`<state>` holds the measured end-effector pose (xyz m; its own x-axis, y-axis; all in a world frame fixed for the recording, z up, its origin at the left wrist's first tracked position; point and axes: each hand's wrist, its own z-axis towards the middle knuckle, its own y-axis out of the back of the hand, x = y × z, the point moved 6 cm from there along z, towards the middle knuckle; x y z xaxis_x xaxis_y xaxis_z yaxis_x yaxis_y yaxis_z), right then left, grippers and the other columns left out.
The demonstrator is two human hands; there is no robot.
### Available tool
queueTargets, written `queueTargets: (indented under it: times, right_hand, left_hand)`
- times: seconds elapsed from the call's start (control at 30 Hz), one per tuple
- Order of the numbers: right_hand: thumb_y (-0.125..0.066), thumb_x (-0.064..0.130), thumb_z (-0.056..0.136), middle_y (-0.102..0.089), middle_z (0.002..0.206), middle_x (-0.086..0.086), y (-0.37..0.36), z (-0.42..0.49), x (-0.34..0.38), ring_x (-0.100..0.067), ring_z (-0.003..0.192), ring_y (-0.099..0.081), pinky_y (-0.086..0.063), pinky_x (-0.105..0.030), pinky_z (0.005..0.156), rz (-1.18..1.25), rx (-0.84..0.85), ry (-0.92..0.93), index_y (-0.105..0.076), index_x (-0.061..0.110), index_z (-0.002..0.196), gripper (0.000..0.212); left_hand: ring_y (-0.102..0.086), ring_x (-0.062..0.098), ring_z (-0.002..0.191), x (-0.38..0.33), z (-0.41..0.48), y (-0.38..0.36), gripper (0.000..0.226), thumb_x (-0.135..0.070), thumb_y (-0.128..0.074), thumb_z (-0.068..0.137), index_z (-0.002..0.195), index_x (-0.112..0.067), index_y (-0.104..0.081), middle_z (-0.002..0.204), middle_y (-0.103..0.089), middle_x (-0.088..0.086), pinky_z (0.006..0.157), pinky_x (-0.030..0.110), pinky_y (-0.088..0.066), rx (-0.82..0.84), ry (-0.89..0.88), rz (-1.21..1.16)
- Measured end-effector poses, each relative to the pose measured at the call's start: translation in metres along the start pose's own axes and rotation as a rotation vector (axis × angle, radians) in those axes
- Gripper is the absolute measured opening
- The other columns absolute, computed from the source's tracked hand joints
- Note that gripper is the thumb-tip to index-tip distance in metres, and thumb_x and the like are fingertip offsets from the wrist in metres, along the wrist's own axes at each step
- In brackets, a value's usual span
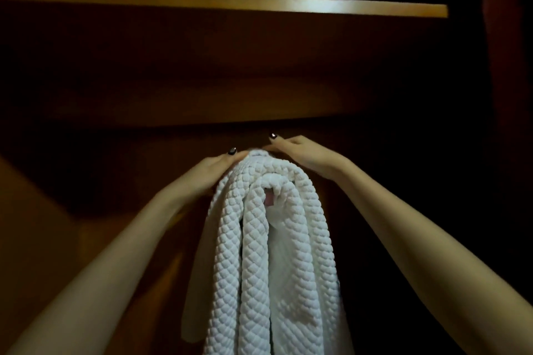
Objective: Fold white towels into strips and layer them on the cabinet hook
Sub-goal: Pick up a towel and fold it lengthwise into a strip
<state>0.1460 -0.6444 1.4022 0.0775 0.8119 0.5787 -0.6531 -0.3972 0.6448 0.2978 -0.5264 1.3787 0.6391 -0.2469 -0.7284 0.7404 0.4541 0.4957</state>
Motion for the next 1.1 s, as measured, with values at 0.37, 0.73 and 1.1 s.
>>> queueTargets:
  times: [0.37, 0.73, 1.1]
  right_hand:
    - [-0.034, 0.055, 0.101, -0.069, 0.111, 0.013, -0.001, -0.047, 0.014, 0.008, 0.09, -0.065, -0.045, -0.013, 0.084, 0.084, 0.005, 0.01, -0.068, 0.026, 0.117, 0.048]
    - [-0.051, 0.027, 0.099, -0.04, 0.151, -0.004, -0.067, -0.236, 0.035, -0.016, 0.14, -0.033, -0.022, -0.022, 0.108, -0.147, -0.19, 0.183, -0.042, 0.016, 0.146, 0.049]
    - [-0.051, 0.027, 0.1, -0.028, 0.157, -0.012, -0.258, -0.416, -0.092, -0.027, 0.147, -0.021, -0.022, -0.045, 0.119, -0.275, 0.379, -0.151, -0.036, 0.019, 0.149, 0.052]
  left_hand:
    - [-0.065, -0.003, 0.093, -0.033, -0.04, -0.008, 0.031, -0.039, -0.042, 0.101, 0.117, -0.027, -0.066, 0.106, -0.069, -0.009, 0.068, 0.007, -0.047, -0.14, -0.063, 0.063]
    - [-0.037, 0.023, 0.136, -0.039, -0.236, -0.101, 0.04, -0.019, -0.055, 0.096, 0.135, -0.01, -0.054, 0.144, -0.047, 0.011, 0.11, 0.028, -0.024, -0.445, -0.183, 0.541]
    - [-0.022, 0.02, 0.145, 0.143, -0.431, -0.241, 0.05, -0.032, -0.048, 0.101, 0.147, -0.02, -0.037, 0.155, -0.032, 0.002, 0.116, 0.04, -0.022, -0.052, 0.345, 0.628]
